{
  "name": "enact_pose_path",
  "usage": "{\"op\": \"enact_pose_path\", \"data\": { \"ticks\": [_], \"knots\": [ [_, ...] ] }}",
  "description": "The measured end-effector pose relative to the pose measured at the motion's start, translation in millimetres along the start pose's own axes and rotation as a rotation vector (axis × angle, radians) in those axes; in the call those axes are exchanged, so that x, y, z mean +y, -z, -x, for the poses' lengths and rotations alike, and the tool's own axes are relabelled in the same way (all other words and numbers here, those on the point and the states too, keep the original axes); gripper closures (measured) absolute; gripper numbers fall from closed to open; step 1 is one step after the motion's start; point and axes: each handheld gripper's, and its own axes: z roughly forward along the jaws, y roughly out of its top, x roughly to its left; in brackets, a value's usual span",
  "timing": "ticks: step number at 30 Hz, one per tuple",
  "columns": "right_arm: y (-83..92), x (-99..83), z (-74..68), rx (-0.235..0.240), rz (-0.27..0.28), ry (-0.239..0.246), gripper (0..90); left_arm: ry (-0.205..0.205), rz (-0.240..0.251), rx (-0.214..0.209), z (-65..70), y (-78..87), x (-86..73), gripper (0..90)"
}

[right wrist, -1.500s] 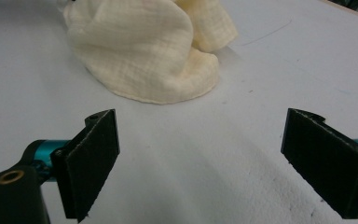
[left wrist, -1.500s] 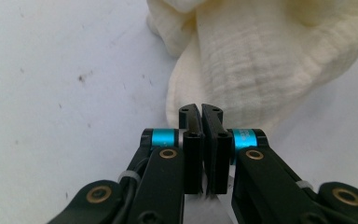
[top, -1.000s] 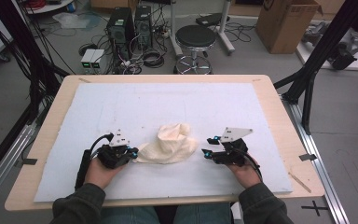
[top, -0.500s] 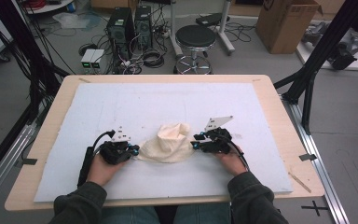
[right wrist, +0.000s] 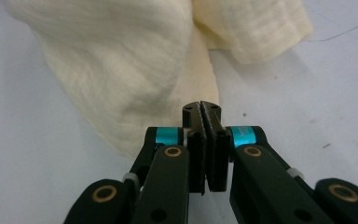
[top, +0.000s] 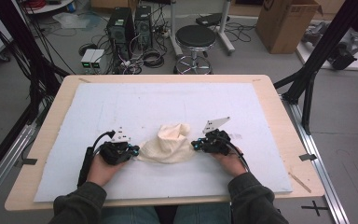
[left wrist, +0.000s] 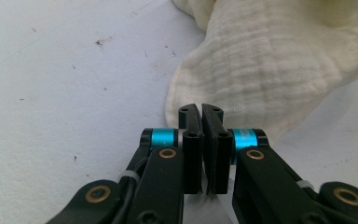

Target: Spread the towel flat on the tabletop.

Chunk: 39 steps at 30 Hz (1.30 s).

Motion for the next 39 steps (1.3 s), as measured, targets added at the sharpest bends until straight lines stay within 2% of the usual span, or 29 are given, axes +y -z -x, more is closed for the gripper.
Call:
{"op": "enact_pose_path", "data": {
  "ticks": [5, 12, 16, 24, 28, 32, 34, 35, 39],
  "knots": [
    [10.5, 0.2, -6.0, -0.022, 0.007, 0.022, 89.1, 0.006, 0.012, -0.006, -0.4, 2.2, -1.1, 86.5],
    [21.0, -2.8, -16.2, -0.048, -0.016, 0.054, 89.1, 0.009, 0.025, -0.011, 1.8, 8.0, -2.3, 86.5],
    [37.9, -4.2, -27.9, -0.053, 0.016, 0.06, 89.1, -0.001, 0.057, -0.03, 12.7, 22.0, -2.0, 86.5],
    [73.6, -15.0, -55.1, -0.065, 0.051, 0.077, 89.1, 0.005, 0.096, -0.066, 34.6, 46.4, -1.6, 86.5],
    [85.1, -17.2, -69.6, -0.059, 0.056, 0.098, 89.0, -0.017, 0.103, -0.076, 47.1, 57.1, -1.5, 86.5],
    [83.2, -25.4, -80.6, -0.033, 0.031, 0.106, 88.8, -0.034, 0.068, -0.09, 56.0, 55.8, -8.8, 86.1],
    [76.0, -30.6, -81.9, -0.013, -0.002, 0.107, 86.1, -0.034, 0.053, -0.109, 57.0, 51.5, -14.3, 81.7],
    [72.8, -32.5, -81.7, -0.005, -0.008, 0.103, 82.7, -0.037, 0.048, -0.115, 56.3, 50.3, -15.9, 75.5],
    [70.5, -30.1, -76.8, 0.006, 0.017, 0.085, 72.2, -0.015, 0.086, -0.128, 49.7, 52.0, -11.9, 62.1]
  ]
}}
